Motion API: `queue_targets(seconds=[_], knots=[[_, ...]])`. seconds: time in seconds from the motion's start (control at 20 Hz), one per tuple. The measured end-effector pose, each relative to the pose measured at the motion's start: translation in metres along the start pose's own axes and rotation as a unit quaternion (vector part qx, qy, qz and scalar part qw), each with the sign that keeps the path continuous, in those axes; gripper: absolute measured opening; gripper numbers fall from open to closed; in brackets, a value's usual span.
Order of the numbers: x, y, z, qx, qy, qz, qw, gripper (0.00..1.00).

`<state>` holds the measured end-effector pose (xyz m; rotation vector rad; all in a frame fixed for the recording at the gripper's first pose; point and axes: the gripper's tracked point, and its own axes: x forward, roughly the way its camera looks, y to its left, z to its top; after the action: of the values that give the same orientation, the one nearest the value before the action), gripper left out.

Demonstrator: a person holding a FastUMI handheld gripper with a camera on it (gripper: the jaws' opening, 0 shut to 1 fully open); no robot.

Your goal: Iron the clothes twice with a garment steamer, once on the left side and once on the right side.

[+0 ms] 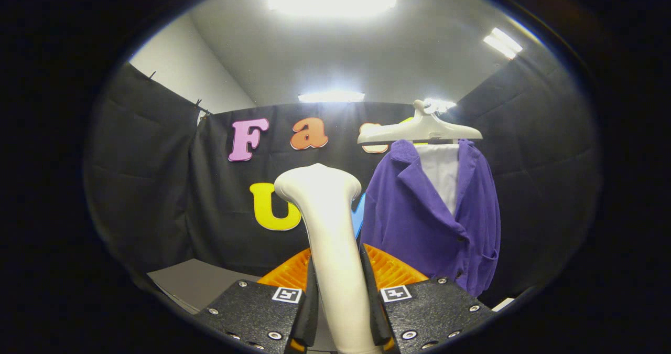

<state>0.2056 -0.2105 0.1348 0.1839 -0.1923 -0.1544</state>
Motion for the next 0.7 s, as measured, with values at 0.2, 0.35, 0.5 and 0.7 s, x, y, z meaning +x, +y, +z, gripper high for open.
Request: queue_targets(seconds=[0.2,0.35,0.5,0.7], knots=[[0.003,-0.048,0.024,0.012,-0.010,-0.024,1.000,0.41],[0.015,-0.075,0.035,0.003,-0.015,-0.041,0.999,0.41],[0.030,-0.095,0.049,-0.001,-0.030,-0.053,0.998,0.41],[0.058,-0.119,0.049,-0.009,-0.040,-0.071,0.997,0.41]])
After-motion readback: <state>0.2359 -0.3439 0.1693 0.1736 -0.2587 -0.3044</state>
